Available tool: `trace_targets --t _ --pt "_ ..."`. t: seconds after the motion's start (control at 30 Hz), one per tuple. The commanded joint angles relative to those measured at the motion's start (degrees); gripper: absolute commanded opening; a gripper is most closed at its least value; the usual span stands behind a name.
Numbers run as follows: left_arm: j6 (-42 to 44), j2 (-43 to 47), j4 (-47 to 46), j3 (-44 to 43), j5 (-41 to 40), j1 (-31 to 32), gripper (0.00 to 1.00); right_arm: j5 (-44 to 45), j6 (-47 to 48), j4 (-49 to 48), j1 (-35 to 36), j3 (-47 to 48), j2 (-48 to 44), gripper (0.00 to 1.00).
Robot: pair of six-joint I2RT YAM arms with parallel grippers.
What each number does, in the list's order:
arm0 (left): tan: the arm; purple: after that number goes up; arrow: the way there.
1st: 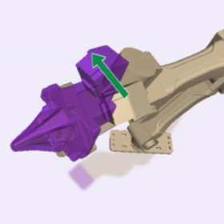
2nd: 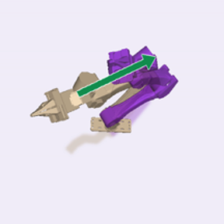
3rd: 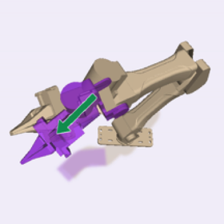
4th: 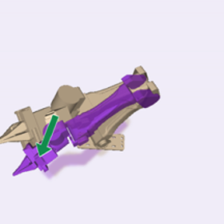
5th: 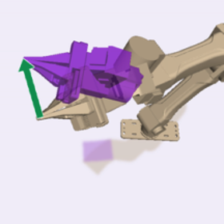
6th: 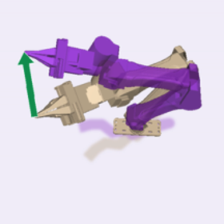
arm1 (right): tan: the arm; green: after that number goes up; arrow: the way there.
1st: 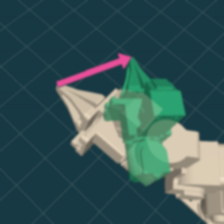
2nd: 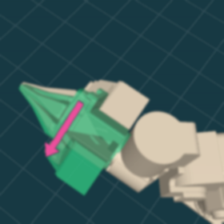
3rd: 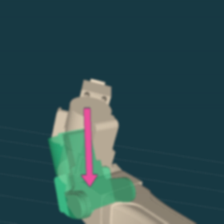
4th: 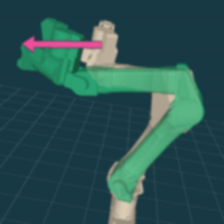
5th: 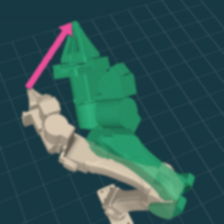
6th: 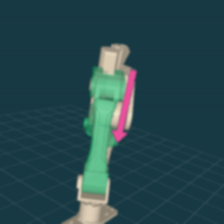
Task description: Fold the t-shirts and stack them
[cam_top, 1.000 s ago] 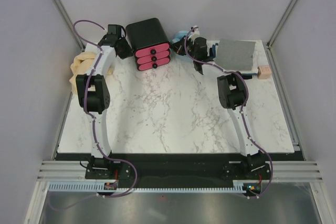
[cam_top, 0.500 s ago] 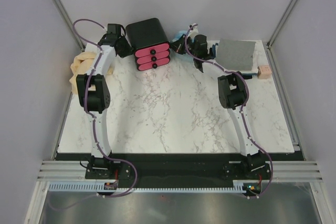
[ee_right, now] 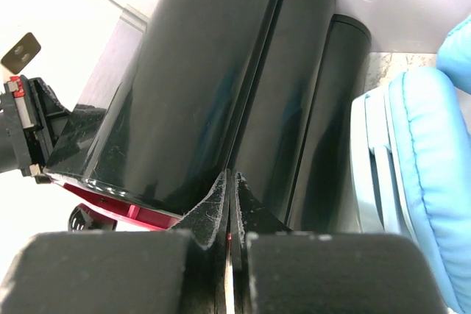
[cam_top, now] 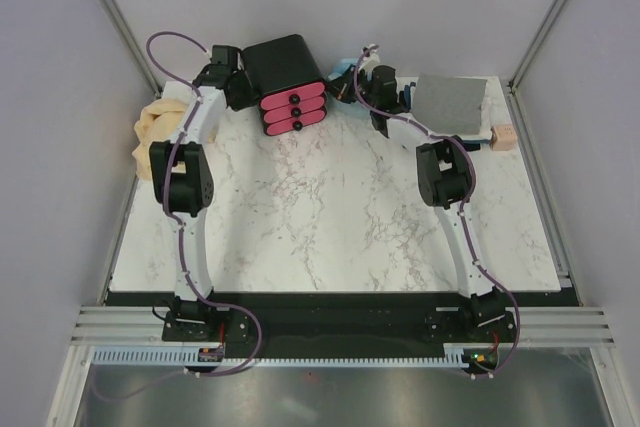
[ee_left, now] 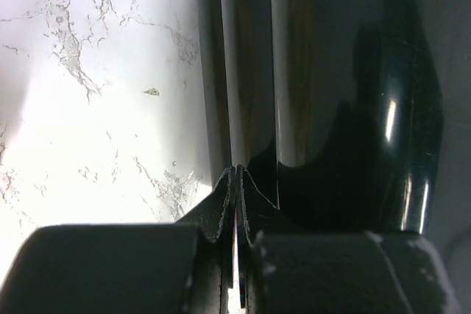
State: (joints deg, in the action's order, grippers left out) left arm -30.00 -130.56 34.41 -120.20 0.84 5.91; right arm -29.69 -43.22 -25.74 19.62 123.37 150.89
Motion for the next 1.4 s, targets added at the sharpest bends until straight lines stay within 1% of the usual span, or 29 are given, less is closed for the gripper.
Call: trace_targets --t 0.0,0.07,0.27,0.33,0.47,0.5,0.57,0.6,0.73,0.87,1.0,1.1,1.2,1.23,1.37 --pt "-1.73 2.76 -3.3 1.98 13.13 11.05 0.02 -15.39 -1.08 0.94 8.51 -0.85 -6.66 0.0" --pt "-1.73 4.08 -3.21 3.65 13.13 11.57 0.02 -15.92 -0.55 1.13 9.3 -1.81 -8.06 0.0" --pt "-0.68 10.14 -3.39 9.8 12.26 14.21 0.02 -17.06 0.42 0.34 11.76 -9.45 -14.03 0.0" --pt "-0.59 12.42 -3.21 12.61 11.99 15.0 0.02 -17.15 1.12 0.51 12.63 -13.23 -15.88 0.0" --pt "-1.03 16.46 -3.56 17.45 10.33 16.32 0.02 -16.8 2.35 -0.28 13.95 -20.96 -22.63 0.0" --pt "-1.2 17.18 -3.56 18.42 9.97 16.24 0.02 -16.45 2.53 -0.63 14.04 -24.2 -23.79 0.0" --pt "-1.03 19.19 -4.18 20.88 9.71 16.32 0.02 -16.54 2.35 -1.59 14.31 -27.38 -26.94 0.0" --pt "-0.77 19.81 -4.27 21.58 9.71 16.32 0.02 -16.8 2.35 -1.42 14.4 -29.83 -28.01 0.0" --pt "-1.2 23.24 -4.53 26.49 9.97 16.94 0.02 -16.45 4.9 1.39 15.97 -34.59 -33.19 0.0" --pt "-0.85 26.93 -4.79 30.98 8.31 20.09 0.02 -15.57 5.16 1.3 18.17 -40.56 -37.06 0.0" --pt "-1.99 30.71 -5.06 35.91 8.3 22.38 0.02 -13.82 5.61 2.7 21.24 -45.84 -41.19 0.0" --pt "-2.43 34.31 -5.15 39.69 8.04 24.49 0.02 -12.06 5.43 3.32 23.18 -50.94 -45.5 0.0" --pt "-3.83 38.79 -5.23 44.6 7.42 26.34 0.02 -9.6 4.2 3.76 24.94 -57.0 -51.47 0.0" --pt "-4.62 40.02 -5.23 45.75 7.16 26.78 0.02 -8.72 4.37 4.46 25.47 -58.32 -54.97 0.0" --pt "-6.47 48.18 -5.06 51.02 6.19 28.89 0.02 -5.29 4.73 10.51 27.05 -64.99 -63.77 0.0"
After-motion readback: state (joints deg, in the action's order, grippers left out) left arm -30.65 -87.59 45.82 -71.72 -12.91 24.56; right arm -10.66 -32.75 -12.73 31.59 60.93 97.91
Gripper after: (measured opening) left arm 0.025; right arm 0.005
